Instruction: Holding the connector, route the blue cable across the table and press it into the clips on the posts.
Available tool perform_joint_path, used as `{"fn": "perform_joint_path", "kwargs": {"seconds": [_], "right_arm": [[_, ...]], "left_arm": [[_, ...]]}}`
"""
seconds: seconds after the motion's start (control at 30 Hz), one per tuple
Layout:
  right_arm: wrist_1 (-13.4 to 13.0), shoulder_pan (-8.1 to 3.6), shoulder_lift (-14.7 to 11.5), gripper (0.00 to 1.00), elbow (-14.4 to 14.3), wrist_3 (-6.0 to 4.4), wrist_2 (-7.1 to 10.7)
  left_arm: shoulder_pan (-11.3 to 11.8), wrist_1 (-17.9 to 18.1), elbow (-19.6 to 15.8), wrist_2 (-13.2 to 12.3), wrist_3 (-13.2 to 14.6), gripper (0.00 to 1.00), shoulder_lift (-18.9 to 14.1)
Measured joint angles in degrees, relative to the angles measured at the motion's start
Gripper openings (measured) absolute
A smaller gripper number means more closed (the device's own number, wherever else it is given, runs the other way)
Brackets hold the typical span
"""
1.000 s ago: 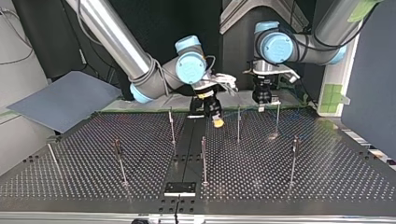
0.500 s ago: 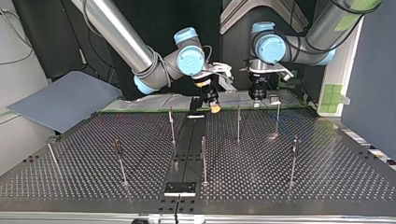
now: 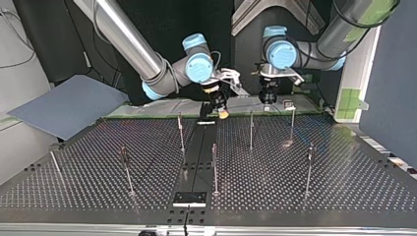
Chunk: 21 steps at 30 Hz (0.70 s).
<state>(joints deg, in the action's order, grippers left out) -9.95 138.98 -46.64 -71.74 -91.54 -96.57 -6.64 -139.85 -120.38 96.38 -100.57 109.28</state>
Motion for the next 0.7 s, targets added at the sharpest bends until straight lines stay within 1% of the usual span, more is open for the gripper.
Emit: {"fn": "perform_joint_path", "kwargs": {"seconds": [0.13, 0.27, 0.4, 0.7], "right_arm": [[-0.9, -0.55, 0.1, 0.0, 0.0, -0.23, 0.37], [-2.2, -1.24, 0.2, 0.0, 0.0, -0.83, 1.31], [-2.8, -1.86, 0.2, 0.0, 0.1, -1.43, 1.95], [-3.1, -3.54, 0.3, 0.0, 0.0, -1.79, 3.4]], "left_arm": [[0.2, 0.8, 1.3, -0.3, -0.1, 0.0, 1.1], [0.6, 0.6, 2.3, -0.6, -0.2, 0.0, 1.3], [0.8, 0.6, 3.1, -0.9, -0.2, 0.0, 1.8], [1.2, 1.7, 5.9, -0.4, 0.5, 0.0, 5.9]]}}
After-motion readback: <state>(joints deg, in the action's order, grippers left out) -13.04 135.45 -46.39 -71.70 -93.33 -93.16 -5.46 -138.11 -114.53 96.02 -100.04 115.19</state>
